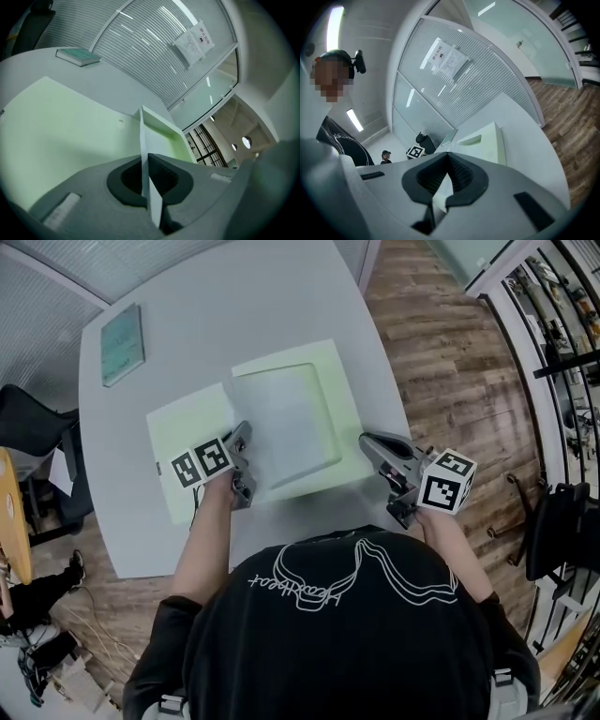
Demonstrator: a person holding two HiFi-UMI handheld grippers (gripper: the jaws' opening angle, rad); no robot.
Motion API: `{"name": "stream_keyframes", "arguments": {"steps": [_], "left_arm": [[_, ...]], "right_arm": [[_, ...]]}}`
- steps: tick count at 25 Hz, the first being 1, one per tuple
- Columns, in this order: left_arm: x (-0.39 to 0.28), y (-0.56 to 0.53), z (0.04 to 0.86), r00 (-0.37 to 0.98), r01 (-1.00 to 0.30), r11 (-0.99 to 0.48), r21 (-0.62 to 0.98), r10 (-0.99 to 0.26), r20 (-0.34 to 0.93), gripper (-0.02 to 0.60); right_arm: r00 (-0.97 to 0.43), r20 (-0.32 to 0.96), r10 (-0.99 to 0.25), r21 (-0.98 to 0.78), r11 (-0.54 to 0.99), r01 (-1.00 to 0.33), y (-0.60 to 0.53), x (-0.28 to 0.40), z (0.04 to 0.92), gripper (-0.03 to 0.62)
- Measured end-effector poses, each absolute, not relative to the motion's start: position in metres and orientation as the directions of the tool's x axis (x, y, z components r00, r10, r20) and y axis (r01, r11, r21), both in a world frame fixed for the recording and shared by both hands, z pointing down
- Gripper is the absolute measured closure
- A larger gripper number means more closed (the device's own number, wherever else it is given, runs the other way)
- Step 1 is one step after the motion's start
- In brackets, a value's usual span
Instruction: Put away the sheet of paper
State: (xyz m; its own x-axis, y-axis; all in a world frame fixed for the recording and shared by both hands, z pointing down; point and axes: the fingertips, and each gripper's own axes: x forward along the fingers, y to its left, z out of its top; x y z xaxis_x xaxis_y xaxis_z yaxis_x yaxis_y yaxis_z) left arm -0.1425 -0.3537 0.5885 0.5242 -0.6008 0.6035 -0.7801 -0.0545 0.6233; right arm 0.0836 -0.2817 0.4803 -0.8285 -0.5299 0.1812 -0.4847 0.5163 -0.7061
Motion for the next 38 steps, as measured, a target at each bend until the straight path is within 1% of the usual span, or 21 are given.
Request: {"name": "stream_keyframes", "arguments": {"steps": [4, 21, 31, 35, 36, 37, 38], "left_arm": [[-0.141, -0.359, 0.594, 0.525, -0.771, -0.031, 0.636, -0.597, 0.607, 0.571], [-0.092, -0.365, 0.609, 0.612, -0.719, -0.066, 0.692, -0.532, 0.585, 0.571], [-0.081, -0.367, 0.614, 0.622, -0.690, -0.030, 0.723, -0.535, 0.572, 0.569], [-0.081, -0.364, 0.615, 0.616, -0.701, -0.033, 0.712, -0.531, 0.582, 0.565], [-0.083, -0.363, 0.615, 0.612, -0.709, -0.039, 0.704, -0.531, 0.586, 0.535], [-0.085, -0.363, 0.614, 0.606, -0.717, -0.046, 0.695, -0.533, 0.591, 0.479], [-0.087, -0.363, 0.614, 0.598, -0.728, -0.052, 0.684, -0.537, 0.596, 0.438]], "right_arm": [[-0.825, 0.182, -0.535, -0.713, 0.506, -0.485, -0.285, 0.086, 0.484, 0.585], [-0.816, 0.188, -0.546, -0.735, 0.473, -0.485, -0.290, 0.097, 0.496, 0.585], [-0.816, 0.188, -0.546, -0.748, 0.459, -0.480, -0.293, 0.099, 0.501, 0.585], [-0.820, 0.187, -0.541, -0.749, 0.462, -0.475, -0.293, 0.097, 0.501, 0.585], [-0.821, 0.186, -0.540, -0.748, 0.463, -0.474, -0.293, 0.096, 0.501, 0.585], [-0.822, 0.186, -0.538, -0.748, 0.465, -0.474, -0.293, 0.094, 0.500, 0.585], [-0.823, 0.186, -0.536, -0.748, 0.466, -0.473, -0.293, 0.093, 0.500, 0.586]]}}
